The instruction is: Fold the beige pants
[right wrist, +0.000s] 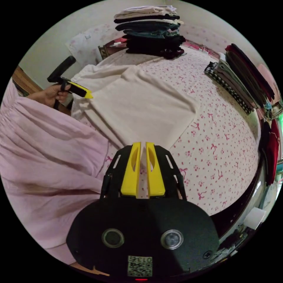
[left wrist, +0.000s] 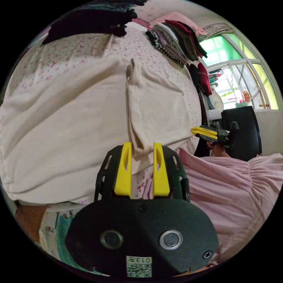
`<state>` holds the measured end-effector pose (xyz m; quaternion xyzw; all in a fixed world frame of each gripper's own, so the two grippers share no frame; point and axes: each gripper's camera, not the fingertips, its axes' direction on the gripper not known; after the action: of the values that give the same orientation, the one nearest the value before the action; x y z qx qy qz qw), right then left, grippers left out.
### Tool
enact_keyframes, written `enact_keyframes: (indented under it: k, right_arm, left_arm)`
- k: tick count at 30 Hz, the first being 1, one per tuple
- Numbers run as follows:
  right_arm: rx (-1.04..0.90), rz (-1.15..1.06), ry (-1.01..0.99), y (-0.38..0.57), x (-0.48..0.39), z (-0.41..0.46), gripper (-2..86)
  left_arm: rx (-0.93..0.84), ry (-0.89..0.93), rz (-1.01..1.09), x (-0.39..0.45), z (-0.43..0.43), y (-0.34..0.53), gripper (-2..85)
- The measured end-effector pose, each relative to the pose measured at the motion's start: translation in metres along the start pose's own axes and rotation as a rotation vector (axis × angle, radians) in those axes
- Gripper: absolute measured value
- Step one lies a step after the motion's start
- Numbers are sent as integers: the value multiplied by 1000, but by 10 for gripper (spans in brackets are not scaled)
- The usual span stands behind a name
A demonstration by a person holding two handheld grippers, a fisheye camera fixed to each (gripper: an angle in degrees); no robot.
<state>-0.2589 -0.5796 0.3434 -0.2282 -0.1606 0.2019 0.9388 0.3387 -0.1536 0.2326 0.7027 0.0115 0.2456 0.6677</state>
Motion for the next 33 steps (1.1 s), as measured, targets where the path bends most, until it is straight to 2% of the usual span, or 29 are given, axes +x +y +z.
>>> enact_keyframes:
  k: [2, 4, 6, 8, 12, 13, 16, 18, 21, 23, 27, 29, 33]
  right_arm:
    - [-87, 2, 59, 1, -6, 19, 9]
    - [-68, 6, 59, 1, -7, 24, 5]
    - [-122, 23, 22, -8, -2, 23, 3]
    - [-147, 8, 69, -10, -3, 22, 3]
    - [-128, 6, 92, -20, -13, 11, 3]
    - [-66, -9, 119, -25, -20, -1, 3]
    - [68, -19, 178, -41, -40, -20, 4]
    - [78, -45, 163, -52, -52, -13, 4]
    - [-35, -90, 142, -65, -69, 19, 3]
    - [-69, -91, 136, -64, -72, 34, 2]
    - [-100, -37, 124, -72, -61, 15, 1]
    - [-18, -1, 176, -81, -51, 0, 2]
    - [25, 63, 228, -134, -20, 1, 3]
  left_arm:
    - [15, 20, -55, -1, 11, 6, 79]
    - [10, 41, -77, 1, 12, 5, 71]
    - [4, 22, -52, 11, 12, 5, 65]
    - [11, -1, -21, 26, 14, 11, 65]
    - [90, 70, -74, 21, 10, 26, 73]
    - [127, 70, -84, 22, 2, 33, 74]
    - [214, -93, -13, 44, -19, 46, 72]
    - [254, -160, 81, 68, -23, 45, 69]
    - [170, -239, 233, 105, -1, 29, 49]
    - [26, -347, 273, 113, 31, 24, 29]
    - [86, -291, 274, 113, 15, 32, 12]
    - [172, -364, 358, 131, -1, 24, 6]
    - [178, -385, 442, 152, 0, -20, 1]
